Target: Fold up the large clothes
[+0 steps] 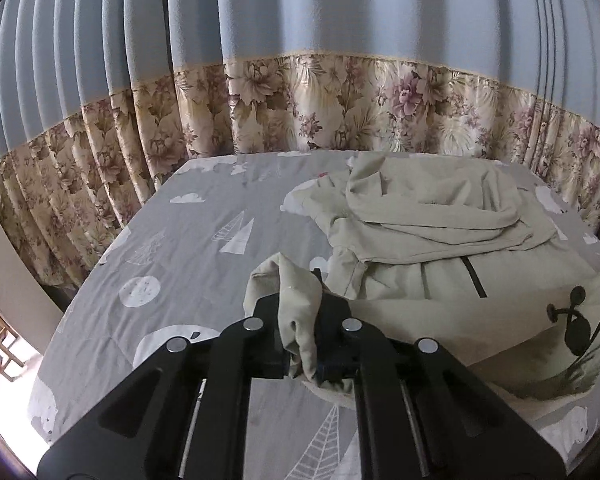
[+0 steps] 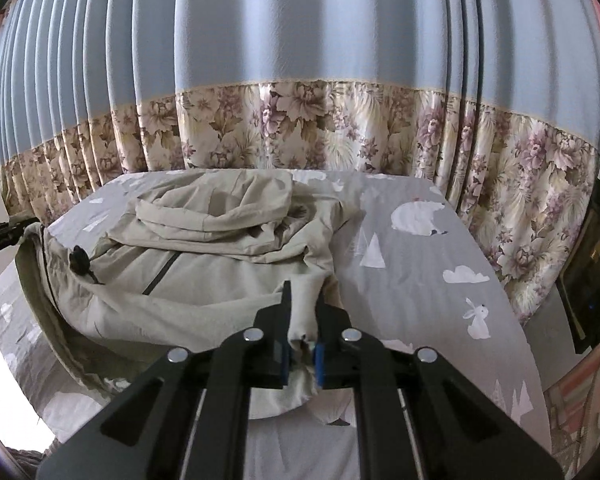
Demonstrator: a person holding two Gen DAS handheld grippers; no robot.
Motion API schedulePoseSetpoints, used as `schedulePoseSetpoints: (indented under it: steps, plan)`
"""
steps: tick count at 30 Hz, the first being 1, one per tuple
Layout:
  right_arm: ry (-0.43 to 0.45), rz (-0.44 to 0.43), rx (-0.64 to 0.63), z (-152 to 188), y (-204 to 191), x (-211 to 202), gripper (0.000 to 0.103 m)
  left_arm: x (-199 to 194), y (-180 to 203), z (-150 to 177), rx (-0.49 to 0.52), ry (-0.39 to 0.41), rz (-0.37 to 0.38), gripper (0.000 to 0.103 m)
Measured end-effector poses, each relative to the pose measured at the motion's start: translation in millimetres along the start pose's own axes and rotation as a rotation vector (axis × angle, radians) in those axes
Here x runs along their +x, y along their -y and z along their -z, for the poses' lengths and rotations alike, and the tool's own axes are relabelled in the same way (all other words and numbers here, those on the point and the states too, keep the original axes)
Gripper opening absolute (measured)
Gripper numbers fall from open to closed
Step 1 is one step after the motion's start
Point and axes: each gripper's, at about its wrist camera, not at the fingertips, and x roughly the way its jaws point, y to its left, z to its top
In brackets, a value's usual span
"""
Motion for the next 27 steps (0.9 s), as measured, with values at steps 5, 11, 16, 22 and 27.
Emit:
schedulePoseSetpoints:
  steps: [5,11,16,22,27]
  plan:
    - [-0.026,0.0,0.005,7.7,1.5,7.1,0.008,6.5,2.5,5.0,0.006,-0.013,-0.005,0.007]
    - [-0.03,0.003,0.016,15.1,2.1,3.5,0.008,6.5,4.1,4.2,0.003,-0.013,-0.005,0.007]
    - [-0.02,-0.001,0.023,17.6,2.5,-3.2,0.008,4.3,3.8,10.0,-0.002,-0.007,0.001,0.007]
    - [-0.033,-0.014,0.003,21.7,1.5,-9.7,0.009,-7.2,-0.8,22.1,0.005,-0.007,0.014,0.008]
    - [-0.09,-0.032,0.011,42.2,6.7,-25.0,0.057,-27.1,-10.1,53.0,0.021,-0.065,0.021,0.04]
